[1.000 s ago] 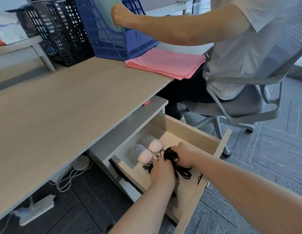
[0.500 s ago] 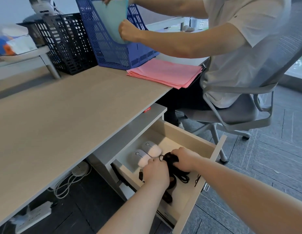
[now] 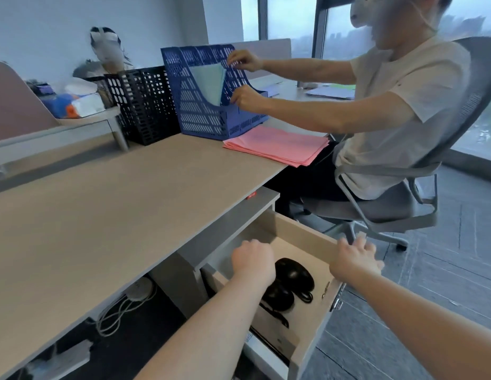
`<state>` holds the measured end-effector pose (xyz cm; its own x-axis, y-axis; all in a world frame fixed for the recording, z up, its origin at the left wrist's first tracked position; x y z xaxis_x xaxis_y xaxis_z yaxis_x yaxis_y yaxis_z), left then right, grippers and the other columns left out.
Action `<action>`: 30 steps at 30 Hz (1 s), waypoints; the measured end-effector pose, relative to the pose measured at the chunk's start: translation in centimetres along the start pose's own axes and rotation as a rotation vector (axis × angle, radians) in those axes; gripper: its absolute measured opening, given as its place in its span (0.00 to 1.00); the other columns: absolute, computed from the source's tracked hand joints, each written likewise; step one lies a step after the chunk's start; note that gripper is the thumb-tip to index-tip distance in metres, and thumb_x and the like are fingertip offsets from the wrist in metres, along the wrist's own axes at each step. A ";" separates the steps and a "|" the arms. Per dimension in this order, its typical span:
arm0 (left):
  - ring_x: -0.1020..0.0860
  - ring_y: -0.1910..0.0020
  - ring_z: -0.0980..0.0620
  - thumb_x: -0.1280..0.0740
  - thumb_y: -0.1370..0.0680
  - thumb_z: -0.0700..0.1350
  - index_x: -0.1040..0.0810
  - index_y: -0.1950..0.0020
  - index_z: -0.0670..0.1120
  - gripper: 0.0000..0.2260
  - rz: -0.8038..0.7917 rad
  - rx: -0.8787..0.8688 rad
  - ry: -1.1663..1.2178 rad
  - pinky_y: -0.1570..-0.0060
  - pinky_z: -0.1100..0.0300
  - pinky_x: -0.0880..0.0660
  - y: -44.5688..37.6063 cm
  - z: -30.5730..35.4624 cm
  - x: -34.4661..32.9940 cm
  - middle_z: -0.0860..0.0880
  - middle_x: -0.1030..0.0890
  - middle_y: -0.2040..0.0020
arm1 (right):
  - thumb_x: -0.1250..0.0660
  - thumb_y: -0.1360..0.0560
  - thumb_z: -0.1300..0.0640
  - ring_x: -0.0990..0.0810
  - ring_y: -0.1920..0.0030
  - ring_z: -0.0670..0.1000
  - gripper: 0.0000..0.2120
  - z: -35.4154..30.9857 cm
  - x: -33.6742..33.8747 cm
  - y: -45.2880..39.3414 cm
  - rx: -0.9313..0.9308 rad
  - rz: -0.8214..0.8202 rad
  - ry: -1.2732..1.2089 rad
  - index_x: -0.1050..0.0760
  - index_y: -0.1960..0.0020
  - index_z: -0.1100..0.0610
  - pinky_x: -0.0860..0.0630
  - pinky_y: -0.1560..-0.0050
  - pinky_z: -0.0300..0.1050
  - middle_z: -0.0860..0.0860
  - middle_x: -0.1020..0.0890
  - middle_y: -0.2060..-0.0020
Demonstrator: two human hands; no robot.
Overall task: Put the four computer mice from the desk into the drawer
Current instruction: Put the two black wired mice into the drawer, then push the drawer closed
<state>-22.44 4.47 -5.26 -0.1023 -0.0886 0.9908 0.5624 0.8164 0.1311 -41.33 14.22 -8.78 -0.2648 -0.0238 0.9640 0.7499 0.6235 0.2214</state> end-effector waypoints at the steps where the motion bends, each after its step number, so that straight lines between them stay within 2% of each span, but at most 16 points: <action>1: 0.26 0.45 0.44 0.38 0.27 0.39 0.21 0.45 0.50 0.13 0.009 -0.012 -0.010 0.57 0.55 0.31 0.1 -0.1 0.2 0.46 0.23 0.44 | 0.40 0.28 0.61 0.33 0.36 0.62 0.23 0.7 -0.5 -0.1 -0.047 -0.036 -0.043 0.37 0.34 0.53 0.29 0.40 0.60 0.61 0.36 0.34; 4: 0.27 0.42 0.44 0.38 0.22 0.46 0.24 0.40 0.48 0.11 0.049 -0.013 -0.019 0.54 0.55 0.30 0.4 -0.8 1.4 0.46 0.24 0.42 | 0.41 0.25 0.61 0.25 0.40 0.63 0.25 0.1 -2.1 -0.2 -0.047 -0.155 -0.224 0.41 0.29 0.60 0.25 0.41 0.55 0.64 0.29 0.37; 10: 0.28 0.42 0.44 0.40 0.21 0.47 0.27 0.42 0.45 0.10 0.367 -0.098 0.025 0.54 0.53 0.32 0.3 -2.9 6.8 0.45 0.26 0.41 | 0.43 0.22 0.61 0.27 0.35 0.65 0.31 -2.4 -2.9 -0.9 -0.090 -0.076 -0.383 0.53 0.24 0.64 0.29 0.38 0.55 0.66 0.29 0.33; 11: 0.28 0.41 0.44 0.41 0.21 0.48 0.28 0.40 0.45 0.12 0.413 -0.109 0.020 0.51 0.52 0.31 0.0 -3.6 7.7 0.45 0.26 0.39 | 0.42 0.22 0.61 0.27 0.35 0.65 0.32 -3.0 -3.1 -1.1 -0.095 -0.078 -0.431 0.55 0.24 0.63 0.27 0.41 0.52 0.67 0.30 0.33; 13: 0.30 0.36 0.44 0.42 0.20 0.50 0.31 0.33 0.46 0.17 0.476 -0.099 0.004 0.44 0.51 0.31 -0.7 -5.4 9.5 0.44 0.29 0.33 | 0.42 0.22 0.62 0.26 0.37 0.62 0.30 -4.4 -3.2 -1.7 -0.098 -0.046 -0.568 0.52 0.24 0.62 0.28 0.59 0.36 0.66 0.29 0.33; 14: 0.32 0.32 0.44 0.43 0.20 0.50 0.33 0.30 0.46 0.19 0.477 -0.080 0.001 0.39 0.50 0.33 -1.1 -6.5 10.0 0.44 0.31 0.30 | 0.42 0.22 0.63 0.25 0.39 0.60 0.28 -5.2 -3.1 -1.8 -0.092 -0.034 -0.642 0.49 0.25 0.63 0.30 0.64 0.30 0.65 0.29 0.33; 15: 0.35 0.29 0.44 0.45 0.19 0.51 0.35 0.28 0.46 0.21 0.459 -0.055 0.002 0.34 0.49 0.35 -1.7 -7.6 10.2 0.43 0.34 0.27 | 0.42 0.22 0.65 0.24 0.41 0.58 0.27 -5.9 -3.0 -1.7 -0.100 -0.023 -0.718 0.47 0.25 0.65 0.27 0.60 0.29 0.63 0.28 0.33; 16: 0.38 0.26 0.44 0.46 0.19 0.52 0.38 0.26 0.46 0.22 0.429 -0.027 0.004 0.30 0.49 0.38 -2.3 -8.8 10.3 0.43 0.37 0.25 | 0.42 0.22 0.67 0.23 0.40 0.58 0.26 -7.0 -3.3 -1.9 -0.040 -0.066 -0.680 0.46 0.26 0.68 0.24 0.51 0.33 0.62 0.27 0.33; 17: 0.41 0.24 0.45 0.48 0.18 0.53 0.40 0.24 0.46 0.23 0.399 0.002 0.008 0.28 0.49 0.41 -2.8 -10.1 10.2 0.43 0.39 0.23 | 0.43 0.22 0.69 0.23 0.39 0.57 0.25 -8.5 -3.4 -1.6 0.097 -0.069 -0.385 0.45 0.27 0.71 0.24 0.44 0.40 0.61 0.27 0.34; 19: 0.44 0.23 0.46 0.50 0.18 0.54 0.41 0.23 0.46 0.25 0.348 0.054 0.022 0.26 0.49 0.44 -3.9 -12.5 9.9 0.44 0.42 0.22 | 0.43 0.22 0.69 0.22 0.39 0.55 0.23 -10.5 -3.3 -1.9 0.170 -0.021 -0.153 0.42 0.28 0.71 0.26 0.44 0.43 0.60 0.25 0.36; 21: 0.46 0.22 0.47 0.52 0.18 0.56 0.42 0.23 0.46 0.26 0.292 0.101 0.043 0.26 0.48 0.45 -4.8 -14.6 9.1 0.44 0.42 0.21 | 0.43 0.22 0.67 0.21 0.44 0.51 0.19 -11.2 -4.3 -2.6 0.125 -0.093 -0.358 0.33 0.31 0.68 0.25 0.48 0.35 0.57 0.22 0.51; 22: 0.46 0.22 0.47 0.52 0.18 0.56 0.42 0.23 0.46 0.26 0.270 0.121 0.055 0.25 0.48 0.46 -5.1 -15.5 8.7 0.44 0.42 0.21 | 0.43 0.21 0.65 0.21 0.52 0.47 0.17 -11.0 -4.7 -3.3 -0.007 -0.127 -0.712 0.29 0.34 0.67 0.25 0.57 0.27 0.55 0.25 0.61; 23: 0.46 0.22 0.48 0.53 0.18 0.57 0.42 0.23 0.46 0.26 0.256 0.136 0.067 0.25 0.48 0.47 -5.3 -16.3 8.3 0.45 0.42 0.21 | 0.44 0.21 0.63 0.25 0.61 0.44 0.17 -11.4 -4.7 -3.5 -0.048 -0.138 -0.925 0.27 0.36 0.68 0.28 0.68 0.24 0.52 0.30 0.67; 24: 0.47 0.22 0.48 0.53 0.18 0.57 0.42 0.23 0.46 0.27 0.243 0.147 0.079 0.24 0.48 0.47 -5.6 -17.0 7.9 0.45 0.43 0.21 | 0.45 0.21 0.61 0.31 0.67 0.43 0.18 -11.9 -4.9 -3.6 -0.019 -0.146 -0.898 0.26 0.37 0.68 0.29 0.74 0.26 0.49 0.32 0.69; 26: 0.48 0.22 0.48 0.53 0.19 0.58 0.43 0.22 0.46 0.28 0.216 0.159 0.089 0.24 0.48 0.48 -6.2 -18.1 6.9 0.46 0.44 0.21 | 0.45 0.21 0.61 0.35 0.70 0.43 0.17 -12.9 -5.4 -3.6 -0.039 -0.196 -0.841 0.25 0.38 0.67 0.33 0.73 0.32 0.47 0.32 0.69; 30: 0.51 0.21 0.50 0.55 0.19 0.60 0.46 0.22 0.47 0.29 0.154 0.186 0.163 0.24 0.48 0.51 -6.9 -19.5 5.0 0.48 0.48 0.20 | 0.48 0.23 0.67 0.29 0.65 0.51 0.18 -15.2 -6.2 -3.1 0.057 -0.233 -0.781 0.25 0.38 0.64 0.34 0.66 0.42 0.52 0.26 0.64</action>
<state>-10.79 -12.76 -0.59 0.1139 -0.0337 0.9929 0.3992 0.9167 -0.0147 -32.84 0.53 -13.17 -0.7722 0.3809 0.5085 0.5969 0.7092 0.3752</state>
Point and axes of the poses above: each hand's wrist, its own y-axis away from the middle knuckle, its own x-axis out of the back of the hand, z = x × y, the point moved 9 cm from there along -y, towards the middle knuckle
